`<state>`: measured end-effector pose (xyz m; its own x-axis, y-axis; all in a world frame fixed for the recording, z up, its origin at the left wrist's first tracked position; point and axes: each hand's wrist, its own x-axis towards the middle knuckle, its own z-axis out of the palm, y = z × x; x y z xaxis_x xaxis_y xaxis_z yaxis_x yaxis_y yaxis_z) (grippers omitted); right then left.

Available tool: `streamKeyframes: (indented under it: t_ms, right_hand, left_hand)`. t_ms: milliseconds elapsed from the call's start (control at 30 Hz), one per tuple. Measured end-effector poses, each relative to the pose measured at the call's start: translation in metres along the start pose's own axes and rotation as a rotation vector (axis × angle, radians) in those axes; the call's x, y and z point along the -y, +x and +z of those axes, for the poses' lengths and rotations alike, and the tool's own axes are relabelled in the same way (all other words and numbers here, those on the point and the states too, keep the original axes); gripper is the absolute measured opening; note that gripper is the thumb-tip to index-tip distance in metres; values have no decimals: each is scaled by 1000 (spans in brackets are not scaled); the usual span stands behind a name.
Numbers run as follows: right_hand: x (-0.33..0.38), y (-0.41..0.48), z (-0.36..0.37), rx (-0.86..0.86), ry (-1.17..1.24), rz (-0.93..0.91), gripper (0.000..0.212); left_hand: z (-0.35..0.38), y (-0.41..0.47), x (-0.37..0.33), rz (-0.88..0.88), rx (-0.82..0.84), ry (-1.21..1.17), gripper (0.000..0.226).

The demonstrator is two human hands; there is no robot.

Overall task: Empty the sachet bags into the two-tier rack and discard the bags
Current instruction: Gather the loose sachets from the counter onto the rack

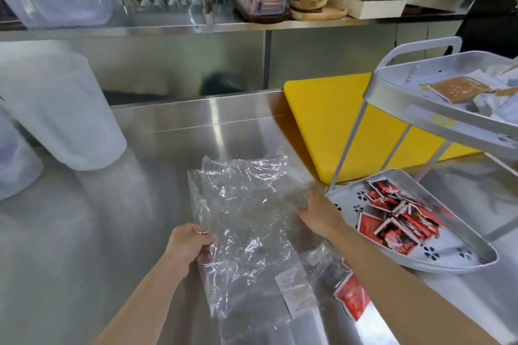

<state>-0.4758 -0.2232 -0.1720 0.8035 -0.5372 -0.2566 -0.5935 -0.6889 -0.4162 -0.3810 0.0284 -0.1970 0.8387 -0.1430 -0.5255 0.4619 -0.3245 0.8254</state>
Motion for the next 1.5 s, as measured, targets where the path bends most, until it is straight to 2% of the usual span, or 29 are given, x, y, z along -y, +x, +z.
streamKeyframes:
  t_ms: [167, 233, 367, 533, 633, 733, 800, 867, 1000, 1100, 1167, 1267, 1400, 1500]
  right_hand:
    - [-3, -5, 6, 67, 171, -5, 29]
    - [-1, -7, 9, 88, 161, -23, 33]
    - [18, -15, 20, 138, 267, -67, 41]
    - [40, -24, 45, 197, 251, -163, 25]
    - [46, -31, 51, 200, 240, -177, 25]
    - [45, -37, 50, 177, 237, -149, 31]
    - [41, -41, 48, 122, 267, -112, 34]
    - [34, -46, 45, 44, 269, -70, 33]
    - [6, -61, 39, -80, 130, -42, 41]
    - [-19, -75, 35, -146, -11, -48, 48]
    - [-32, -84, 34, -132, -22, 4, 51]
    - [-49, -95, 34, -129, -33, 50, 45]
    - [-56, -101, 34, -112, -99, 92, 50]
    - [-55, -101, 33, -104, -102, 134, 51]
  left_hand:
    - [-37, 2, 3, -30, -41, 9, 17]
    - [-56, 1, 6, -33, -76, 10, 8]
    - [-91, -1, 12, -21, -149, 49, 21]
    - [-126, -3, 20, 7, -192, 91, 14]
    - [-140, -2, 22, -16, -168, 61, 11]
    - [-144, -7, 14, 62, -313, 185, 9]
    - [-140, -15, -2, 152, -470, 427, 42]
    - [-122, -33, -29, 381, -511, 556, 45]
    - [-47, -91, -72, 821, -129, 533, 22]
    - [16, -123, -65, 996, 194, 685, 25]
    - [53, -128, -45, 987, 343, 860, 34]
    - [90, -122, -10, 891, 432, 1054, 46]
    - [103, -104, 26, 802, 443, 1260, 57]
    - [102, -92, 34, 722, 409, 1283, 64]
